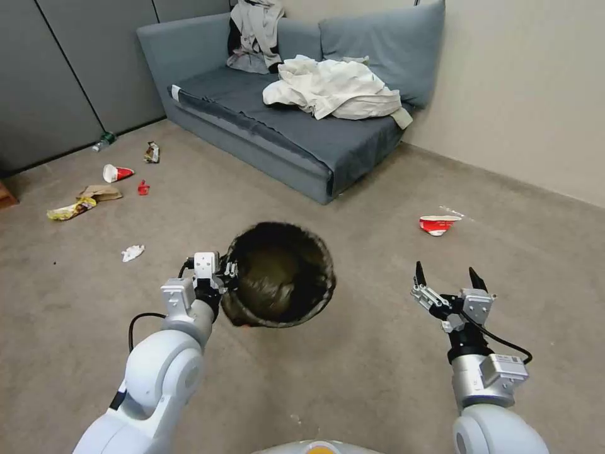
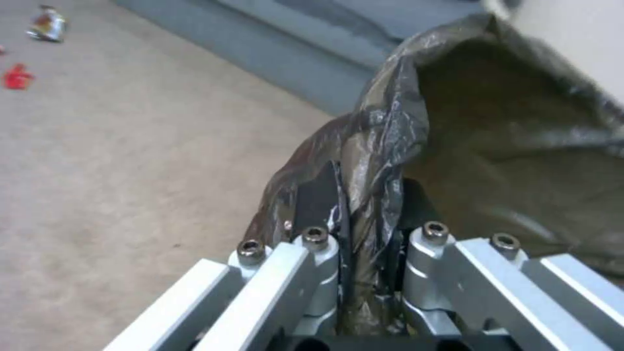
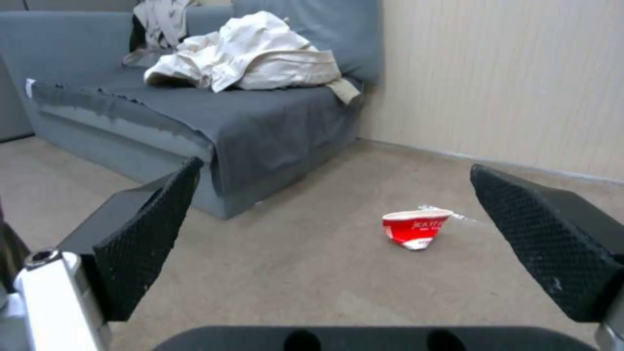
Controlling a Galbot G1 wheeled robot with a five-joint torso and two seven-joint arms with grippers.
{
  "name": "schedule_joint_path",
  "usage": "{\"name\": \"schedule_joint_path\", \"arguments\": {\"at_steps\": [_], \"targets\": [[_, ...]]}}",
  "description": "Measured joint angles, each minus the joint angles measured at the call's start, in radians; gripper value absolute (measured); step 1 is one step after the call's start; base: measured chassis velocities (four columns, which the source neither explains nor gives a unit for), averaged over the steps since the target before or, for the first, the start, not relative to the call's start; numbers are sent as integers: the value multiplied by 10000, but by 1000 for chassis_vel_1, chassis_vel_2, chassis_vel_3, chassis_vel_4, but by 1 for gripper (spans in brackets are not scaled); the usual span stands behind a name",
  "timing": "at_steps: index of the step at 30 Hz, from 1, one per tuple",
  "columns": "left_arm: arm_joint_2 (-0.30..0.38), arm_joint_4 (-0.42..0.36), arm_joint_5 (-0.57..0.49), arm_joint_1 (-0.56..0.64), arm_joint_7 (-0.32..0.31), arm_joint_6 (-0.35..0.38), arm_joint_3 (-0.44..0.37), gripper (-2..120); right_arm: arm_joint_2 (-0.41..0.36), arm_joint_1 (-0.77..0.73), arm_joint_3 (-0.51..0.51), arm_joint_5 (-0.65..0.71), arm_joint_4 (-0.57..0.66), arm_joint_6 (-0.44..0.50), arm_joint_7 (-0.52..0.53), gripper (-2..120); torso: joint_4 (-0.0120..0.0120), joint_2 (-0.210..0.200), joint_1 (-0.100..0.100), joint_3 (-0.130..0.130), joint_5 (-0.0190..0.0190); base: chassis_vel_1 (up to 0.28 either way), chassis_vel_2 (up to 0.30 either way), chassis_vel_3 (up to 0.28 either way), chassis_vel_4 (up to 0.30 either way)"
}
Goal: Pick up the trash can from the floor.
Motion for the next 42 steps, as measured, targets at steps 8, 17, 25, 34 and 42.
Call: {"name": "schedule_joint_path", "arguments": {"at_steps": [8,17,25,34,42], "targets": [[-339,-398,80,1112,512,-783,-233,6,12,-81,158,236,53,25,28,100,-1,0,1,0,-1,0,0,0,0],[-450,-693,402,1313,530,-919,-229,6,26,-111,163,274,102,37,44,100,-2,0,0,0,-1,0,0,0,0],[-453,-765,417,1260,526,-892,-227,6,-1,-90,257,330,161,32,90,100,-1,0,0,0,-1,0,0,0,0],[-436,-803,412,1125,499,-816,-142,6,-27,-107,391,420,170,25,122,100,-1,0,0,0,-1,0,0,0,0],[-501,-854,391,1214,494,-766,-75,6,-37,-121,393,435,175,25,139,100,-1,0,0,0,-1,0,0,0,0]]}}
